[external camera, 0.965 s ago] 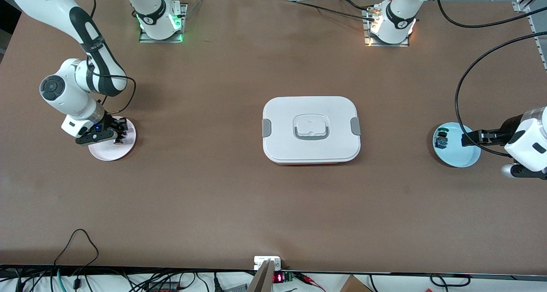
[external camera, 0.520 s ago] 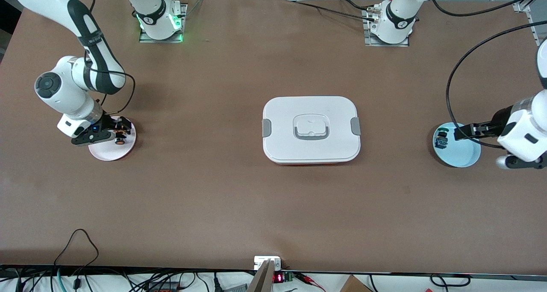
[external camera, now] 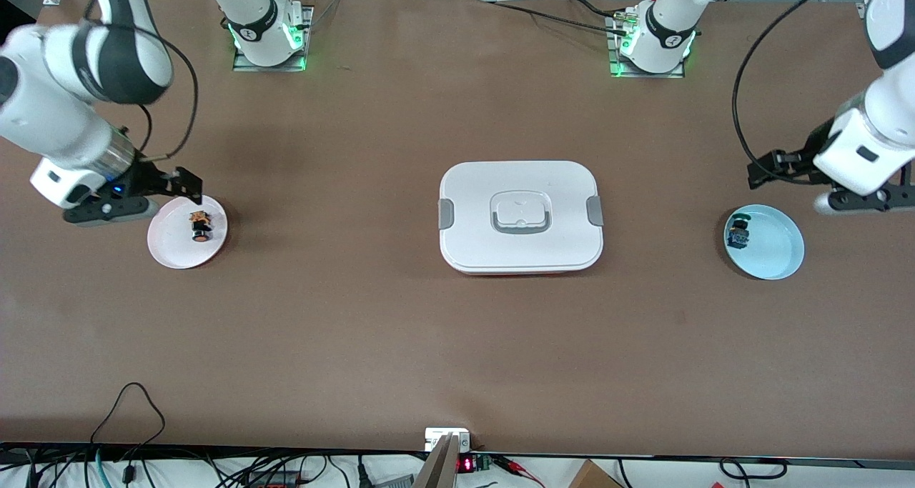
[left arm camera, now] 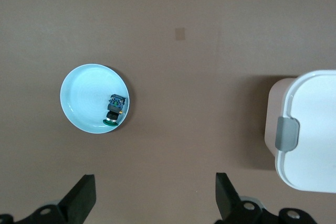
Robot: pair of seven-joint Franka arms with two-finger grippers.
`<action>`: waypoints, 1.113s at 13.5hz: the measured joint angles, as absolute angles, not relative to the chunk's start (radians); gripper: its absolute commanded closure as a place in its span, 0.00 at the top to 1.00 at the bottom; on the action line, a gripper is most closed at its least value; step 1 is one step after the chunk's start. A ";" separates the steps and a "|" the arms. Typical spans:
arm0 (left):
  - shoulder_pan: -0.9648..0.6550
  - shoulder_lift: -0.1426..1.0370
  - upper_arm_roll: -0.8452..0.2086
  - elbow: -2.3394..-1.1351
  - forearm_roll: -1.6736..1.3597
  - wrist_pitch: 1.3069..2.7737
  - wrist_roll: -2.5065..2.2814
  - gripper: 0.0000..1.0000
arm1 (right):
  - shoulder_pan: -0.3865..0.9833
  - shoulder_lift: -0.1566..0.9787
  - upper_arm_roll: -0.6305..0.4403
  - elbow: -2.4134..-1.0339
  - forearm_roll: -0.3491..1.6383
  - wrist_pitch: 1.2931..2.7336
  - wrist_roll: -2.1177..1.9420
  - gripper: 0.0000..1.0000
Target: Transfer orange switch to right arm and place
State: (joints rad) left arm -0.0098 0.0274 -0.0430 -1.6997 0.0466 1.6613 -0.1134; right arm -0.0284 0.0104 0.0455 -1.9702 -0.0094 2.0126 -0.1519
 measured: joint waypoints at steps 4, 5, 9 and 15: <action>-0.013 -0.001 -0.029 -1.750 0.047 1.684 -0.094 1.00 | -0.028 -0.020 0.060 -1.737 0.010 1.723 -0.139 1.00; -0.007 0.001 -0.028 -1.755 0.047 1.687 -0.092 1.00 | -0.027 -0.020 0.065 -1.703 0.011 1.683 -0.136 1.00; 0.014 0.007 -0.036 -1.756 0.047 1.690 -0.089 1.00 | -0.026 0.003 0.068 -1.679 0.011 1.658 -0.136 1.00; 0.014 0.008 -0.043 -1.755 0.047 1.690 -0.089 1.00 | -0.023 0.040 0.072 -1.656 0.011 1.655 -0.135 1.00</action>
